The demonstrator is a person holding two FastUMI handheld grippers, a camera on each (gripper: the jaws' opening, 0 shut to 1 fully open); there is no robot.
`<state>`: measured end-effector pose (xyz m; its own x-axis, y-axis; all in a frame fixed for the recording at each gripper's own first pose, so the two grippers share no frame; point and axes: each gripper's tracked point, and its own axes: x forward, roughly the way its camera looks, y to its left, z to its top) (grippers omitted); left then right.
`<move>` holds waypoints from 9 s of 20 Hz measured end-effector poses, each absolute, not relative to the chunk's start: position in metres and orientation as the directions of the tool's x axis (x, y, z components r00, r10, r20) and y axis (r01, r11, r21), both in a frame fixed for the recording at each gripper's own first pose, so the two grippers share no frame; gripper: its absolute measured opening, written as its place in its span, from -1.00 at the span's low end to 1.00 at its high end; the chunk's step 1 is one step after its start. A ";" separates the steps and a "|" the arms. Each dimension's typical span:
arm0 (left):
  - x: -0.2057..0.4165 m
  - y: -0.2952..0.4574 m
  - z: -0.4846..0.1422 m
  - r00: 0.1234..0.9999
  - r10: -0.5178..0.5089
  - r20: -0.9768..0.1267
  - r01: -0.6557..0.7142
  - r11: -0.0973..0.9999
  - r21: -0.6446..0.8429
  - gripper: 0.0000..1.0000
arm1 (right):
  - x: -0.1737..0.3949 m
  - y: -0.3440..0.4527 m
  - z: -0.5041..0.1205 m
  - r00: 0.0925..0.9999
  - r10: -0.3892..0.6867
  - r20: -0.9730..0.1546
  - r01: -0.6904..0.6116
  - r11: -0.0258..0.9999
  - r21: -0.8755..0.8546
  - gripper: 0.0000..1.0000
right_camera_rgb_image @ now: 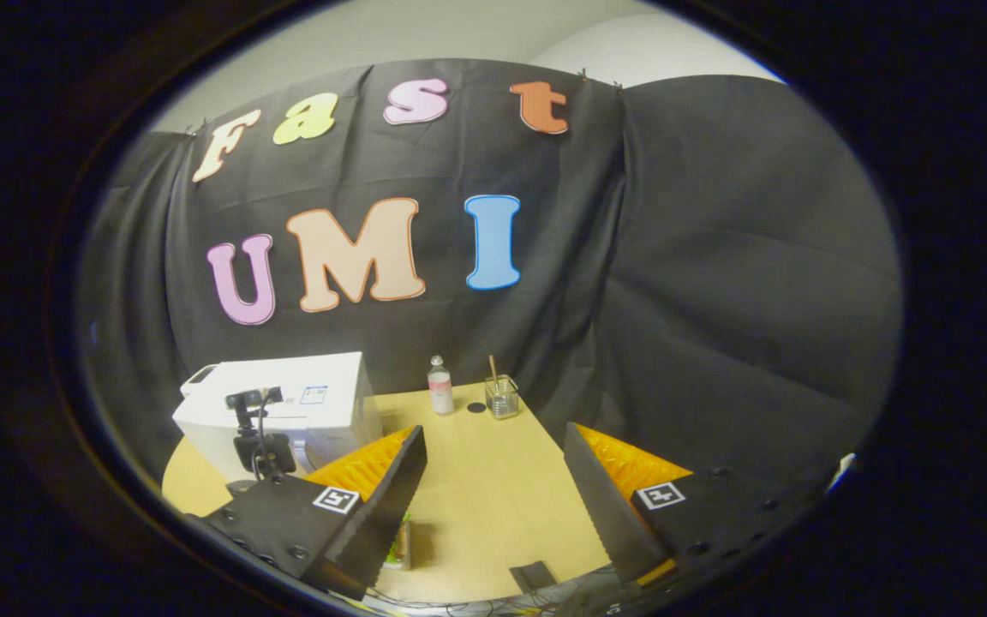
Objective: Open the microwave oven with the left hand, put the food in, and close the microwave oven.
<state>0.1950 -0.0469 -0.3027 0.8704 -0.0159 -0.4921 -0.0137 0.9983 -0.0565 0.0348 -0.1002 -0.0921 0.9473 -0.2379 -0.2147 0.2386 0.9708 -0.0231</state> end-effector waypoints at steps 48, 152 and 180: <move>-0.070 0.078 -0.282 0.897 0.181 -0.403 -0.237 0.967 -0.095 0.84 | 0.008 -0.046 -0.219 0.917 0.028 -0.397 -0.009 0.999 0.049 0.83; -0.008 0.244 -0.124 0.972 0.110 -0.205 -0.123 0.991 -0.051 0.92 | 0.246 0.328 -0.373 0.835 0.366 -0.411 0.067 0.675 0.735 -0.58; -0.040 0.275 -0.192 0.928 0.081 -0.363 -0.087 0.996 0.001 -0.30 | 0.147 0.223 -0.264 0.943 0.043 -0.331 0.033 0.975 0.221 0.82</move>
